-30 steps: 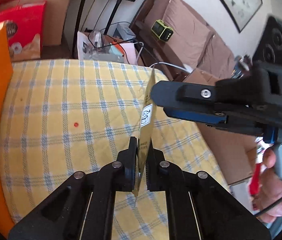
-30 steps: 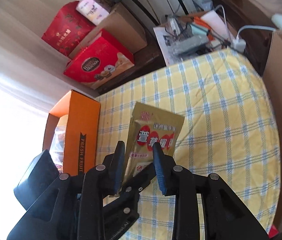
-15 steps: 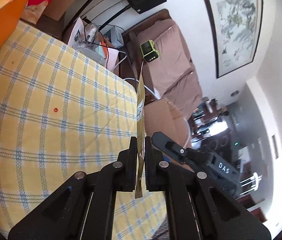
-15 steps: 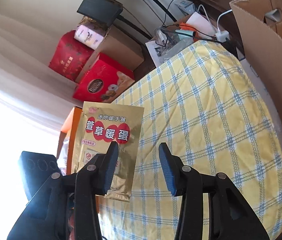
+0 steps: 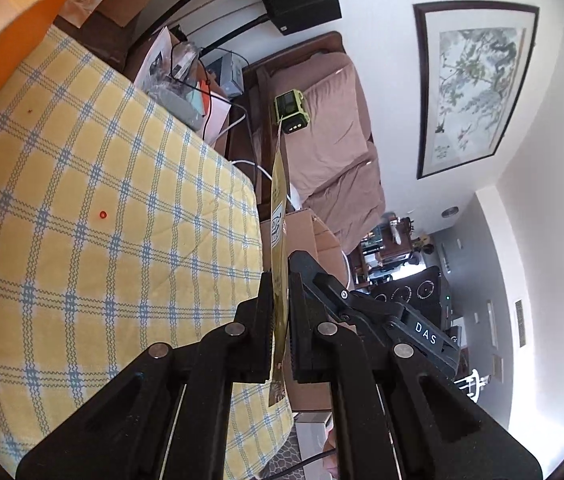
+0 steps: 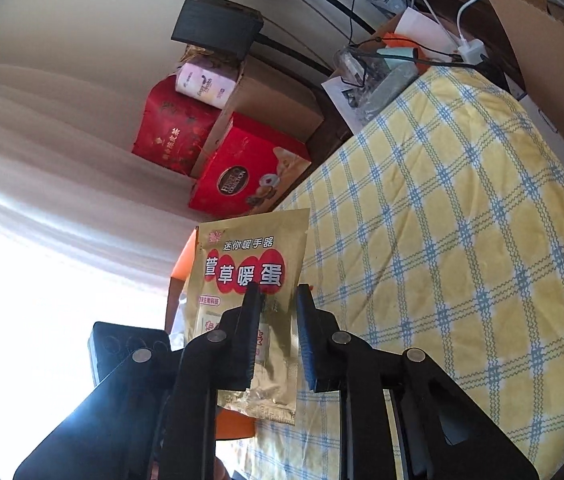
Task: Organize objects
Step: 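Carry the gold sachet pack with the left tool toward the cardboard box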
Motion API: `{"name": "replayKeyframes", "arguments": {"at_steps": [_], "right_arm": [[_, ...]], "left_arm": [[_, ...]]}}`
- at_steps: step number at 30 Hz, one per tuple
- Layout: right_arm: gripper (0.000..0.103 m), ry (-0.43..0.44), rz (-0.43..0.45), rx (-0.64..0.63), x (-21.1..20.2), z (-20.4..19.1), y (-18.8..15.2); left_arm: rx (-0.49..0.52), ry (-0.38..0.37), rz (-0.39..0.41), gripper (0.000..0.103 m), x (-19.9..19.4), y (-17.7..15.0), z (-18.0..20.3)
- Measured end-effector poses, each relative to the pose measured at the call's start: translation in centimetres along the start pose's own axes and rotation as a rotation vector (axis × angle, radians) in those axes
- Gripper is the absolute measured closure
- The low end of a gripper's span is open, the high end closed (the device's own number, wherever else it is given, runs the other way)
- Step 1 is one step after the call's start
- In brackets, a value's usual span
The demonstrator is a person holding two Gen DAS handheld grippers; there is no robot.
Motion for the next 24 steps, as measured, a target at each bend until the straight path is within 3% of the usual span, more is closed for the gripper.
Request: {"name": "replayKeyframes", "arguments": {"at_steps": [9,24], "right_arm": [[0.085,-0.018,-0.078,-0.114,3.3,-5.6,-0.5],[0.085,0.017,-0.261,-0.225,12.0,-11.6,-6.9]], "left_arm": [[-0.009,0.023,0.082,0.097,-5.9,2.4,-0.3],[-0.076,0.060,0.158,0.097,-15.4,4.2,-6.4]]}}
Point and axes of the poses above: each gripper's, at about its wrist camera, not at the fingertips, and x roughly the way its jaws point, z to its right, y to its top, the point moved 10 cm from there along x, roughly the way its jaws point, and after that the axes turned 14 degrees about y, right-handed, at the moved point
